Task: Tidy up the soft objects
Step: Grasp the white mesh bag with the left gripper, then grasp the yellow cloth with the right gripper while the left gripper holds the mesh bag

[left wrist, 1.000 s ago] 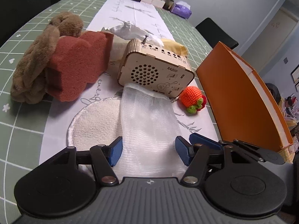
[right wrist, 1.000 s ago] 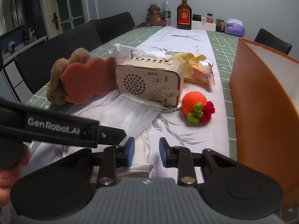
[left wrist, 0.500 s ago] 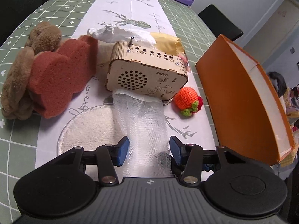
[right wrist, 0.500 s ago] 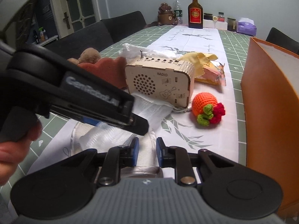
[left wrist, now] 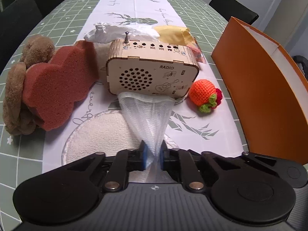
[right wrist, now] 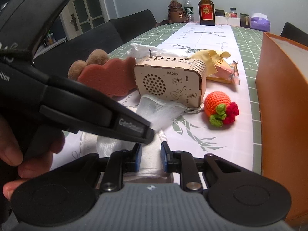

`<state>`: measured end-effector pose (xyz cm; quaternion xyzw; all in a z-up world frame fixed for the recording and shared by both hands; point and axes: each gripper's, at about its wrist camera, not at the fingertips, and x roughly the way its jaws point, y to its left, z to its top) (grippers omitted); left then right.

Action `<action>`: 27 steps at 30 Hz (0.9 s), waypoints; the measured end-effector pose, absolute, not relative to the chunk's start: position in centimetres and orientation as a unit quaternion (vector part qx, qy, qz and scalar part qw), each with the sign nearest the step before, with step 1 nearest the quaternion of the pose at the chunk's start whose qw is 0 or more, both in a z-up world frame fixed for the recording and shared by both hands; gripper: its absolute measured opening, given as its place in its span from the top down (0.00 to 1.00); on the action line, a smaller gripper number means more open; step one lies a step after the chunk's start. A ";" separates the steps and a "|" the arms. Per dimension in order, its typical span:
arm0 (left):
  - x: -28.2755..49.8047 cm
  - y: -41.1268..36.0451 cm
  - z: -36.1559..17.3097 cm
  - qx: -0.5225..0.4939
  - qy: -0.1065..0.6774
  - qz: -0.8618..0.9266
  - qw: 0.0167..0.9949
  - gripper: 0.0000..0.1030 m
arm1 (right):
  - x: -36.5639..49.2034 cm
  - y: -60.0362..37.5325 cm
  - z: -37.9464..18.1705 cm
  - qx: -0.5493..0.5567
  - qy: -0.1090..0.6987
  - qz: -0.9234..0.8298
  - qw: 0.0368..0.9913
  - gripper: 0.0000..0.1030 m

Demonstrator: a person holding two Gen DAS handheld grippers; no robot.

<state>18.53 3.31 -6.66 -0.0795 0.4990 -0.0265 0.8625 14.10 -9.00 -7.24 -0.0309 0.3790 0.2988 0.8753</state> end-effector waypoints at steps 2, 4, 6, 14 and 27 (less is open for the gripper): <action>18.3 3.7 -6.6 -0.089 0.494 -0.028 0.864 0.94 | 14.1 -9.1 -7.1 -0.031 0.380 0.299 0.875 0.80; 18.1 3.9 -6.4 -0.093 0.488 -0.027 0.868 0.97 | 14.1 -9.2 -6.8 -0.033 0.379 0.301 0.874 0.80; 17.8 3.9 -6.1 -0.094 0.481 -0.027 0.871 0.98 | 14.2 -9.2 -6.4 -0.041 0.378 0.302 0.874 0.80; 18.0 4.0 -4.4 -0.080 0.484 -0.043 0.870 0.98 | 15.7 -9.7 -3.0 -0.131 0.386 0.308 0.860 0.80; 20.3 2.8 -4.2 -0.020 0.541 -0.080 0.837 0.97 | 25.1 -8.6 1.5 -0.239 0.370 0.318 0.839 0.80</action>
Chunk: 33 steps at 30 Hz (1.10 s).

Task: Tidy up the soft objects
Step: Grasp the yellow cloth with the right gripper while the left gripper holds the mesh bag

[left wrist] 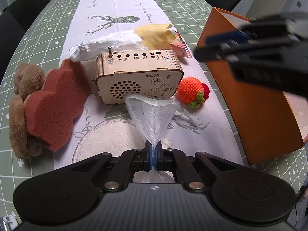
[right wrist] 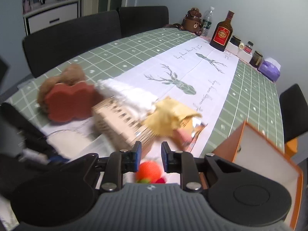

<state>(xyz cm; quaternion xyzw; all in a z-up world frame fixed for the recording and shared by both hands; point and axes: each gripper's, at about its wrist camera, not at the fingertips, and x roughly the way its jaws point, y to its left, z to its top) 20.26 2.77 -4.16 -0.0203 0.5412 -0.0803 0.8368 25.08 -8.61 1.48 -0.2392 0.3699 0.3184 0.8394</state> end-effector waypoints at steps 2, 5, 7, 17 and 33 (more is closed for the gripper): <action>20.7 2.5 -4.1 -0.015 0.549 -0.085 0.832 0.97 | 26.9 -7.7 0.9 -0.264 0.370 0.314 0.834 0.78; 21.5 2.1 -4.3 -0.007 0.561 -0.091 0.822 0.97 | 29.0 -6.2 0.0 -0.305 0.363 0.297 0.829 0.71; 21.9 2.0 -4.4 0.000 0.567 -0.094 0.819 0.97 | 30.2 -5.5 -0.5 -0.320 0.358 0.296 0.826 0.68; 23.5 2.2 -4.6 0.002 0.577 -0.093 0.812 0.97 | 34.5 -3.5 -2.6 -0.311 0.397 0.309 0.806 0.59; 23.2 2.5 -4.2 -0.001 0.566 -0.085 0.820 0.97 | 34.5 -4.5 -1.5 -0.278 0.395 0.304 0.821 1.00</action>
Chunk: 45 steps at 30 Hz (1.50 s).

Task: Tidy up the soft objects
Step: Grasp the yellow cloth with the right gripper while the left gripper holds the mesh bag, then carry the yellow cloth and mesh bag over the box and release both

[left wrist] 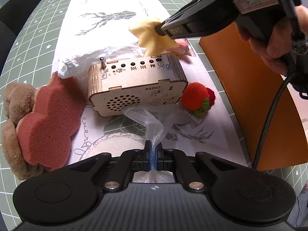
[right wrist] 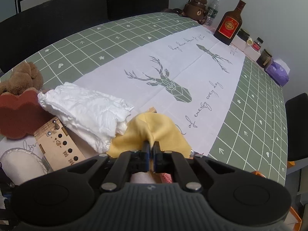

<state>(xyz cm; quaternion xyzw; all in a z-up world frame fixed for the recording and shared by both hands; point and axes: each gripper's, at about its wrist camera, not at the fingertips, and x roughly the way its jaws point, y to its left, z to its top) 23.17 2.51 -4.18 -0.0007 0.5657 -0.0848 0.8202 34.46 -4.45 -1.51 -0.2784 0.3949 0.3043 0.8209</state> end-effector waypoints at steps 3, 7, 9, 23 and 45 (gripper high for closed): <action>22.6 2.4 -3.7 0.007 0.557 -0.087 0.826 0.97 | 33.7 -4.7 0.0 -0.277 0.380 0.304 0.828 1.00; 21.8 2.5 -2.7 0.008 0.544 -0.082 0.835 0.97 | 32.3 -5.1 2.3 -0.279 0.358 0.303 0.838 1.00; 21.3 2.6 -2.1 0.007 0.537 -0.079 0.840 0.97 | 31.6 -5.3 3.4 -0.277 0.350 0.302 0.842 1.00; 17.5 1.7 3.1 0.052 0.479 -0.058 0.874 0.97 | 24.9 -8.2 10.5 -0.255 0.286 0.299 0.874 1.00; 16.1 -7.9 10.0 0.093 0.379 -0.134 0.911 0.98 | 17.8 -19.2 13.7 -0.259 0.257 0.208 0.908 1.00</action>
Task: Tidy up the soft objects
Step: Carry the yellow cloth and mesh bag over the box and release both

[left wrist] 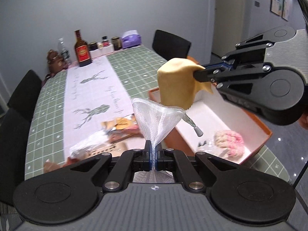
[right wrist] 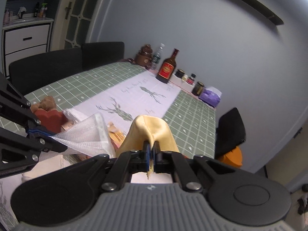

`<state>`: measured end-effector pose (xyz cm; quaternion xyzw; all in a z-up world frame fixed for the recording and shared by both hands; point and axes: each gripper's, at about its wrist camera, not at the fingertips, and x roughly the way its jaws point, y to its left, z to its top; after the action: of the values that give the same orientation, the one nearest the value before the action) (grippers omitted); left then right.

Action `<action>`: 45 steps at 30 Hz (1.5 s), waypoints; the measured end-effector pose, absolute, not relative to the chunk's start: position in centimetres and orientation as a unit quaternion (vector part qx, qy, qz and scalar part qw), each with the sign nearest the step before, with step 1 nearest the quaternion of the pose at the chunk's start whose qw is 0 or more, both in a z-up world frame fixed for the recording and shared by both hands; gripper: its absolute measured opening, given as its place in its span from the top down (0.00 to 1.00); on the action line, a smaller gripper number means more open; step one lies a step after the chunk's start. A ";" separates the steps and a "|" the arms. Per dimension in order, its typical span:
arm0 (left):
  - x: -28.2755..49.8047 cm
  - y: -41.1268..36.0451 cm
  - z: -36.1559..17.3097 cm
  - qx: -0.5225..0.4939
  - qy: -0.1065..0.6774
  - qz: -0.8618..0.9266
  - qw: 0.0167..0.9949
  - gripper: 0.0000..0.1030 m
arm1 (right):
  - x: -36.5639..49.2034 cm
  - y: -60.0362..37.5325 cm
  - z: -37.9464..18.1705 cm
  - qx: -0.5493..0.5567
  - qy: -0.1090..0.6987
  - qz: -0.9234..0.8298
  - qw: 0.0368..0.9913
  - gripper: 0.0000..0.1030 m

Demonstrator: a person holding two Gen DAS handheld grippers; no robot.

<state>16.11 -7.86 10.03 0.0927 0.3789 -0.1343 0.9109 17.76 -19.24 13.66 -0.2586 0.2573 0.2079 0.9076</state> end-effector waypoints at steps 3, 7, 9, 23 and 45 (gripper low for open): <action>16.9 -10.2 9.4 0.098 0.387 -0.157 0.903 0.98 | 18.0 -21.4 12.8 -0.257 0.275 0.190 0.907 1.00; 18.6 -12.8 8.0 0.101 0.408 -0.178 0.890 0.98 | 19.1 -23.6 11.1 -0.256 0.306 0.178 0.900 1.00; 19.4 -13.6 7.3 0.098 0.421 -0.186 0.882 0.98 | 19.9 -24.7 10.0 -0.257 0.320 0.171 0.896 1.00; 25.0 -18.9 1.3 0.125 0.497 -0.196 0.836 0.98 | 24.3 -28.0 2.0 -0.249 0.416 0.180 0.856 1.00; 26.5 -18.8 -1.0 0.144 0.534 -0.181 0.813 0.56 | 25.8 -27.7 -0.5 -0.237 0.466 0.189 0.831 0.80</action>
<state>26.49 -18.76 -0.98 0.1443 0.5344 -0.1807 0.8130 25.76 -27.74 -0.53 -0.2369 0.4664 0.1892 0.8310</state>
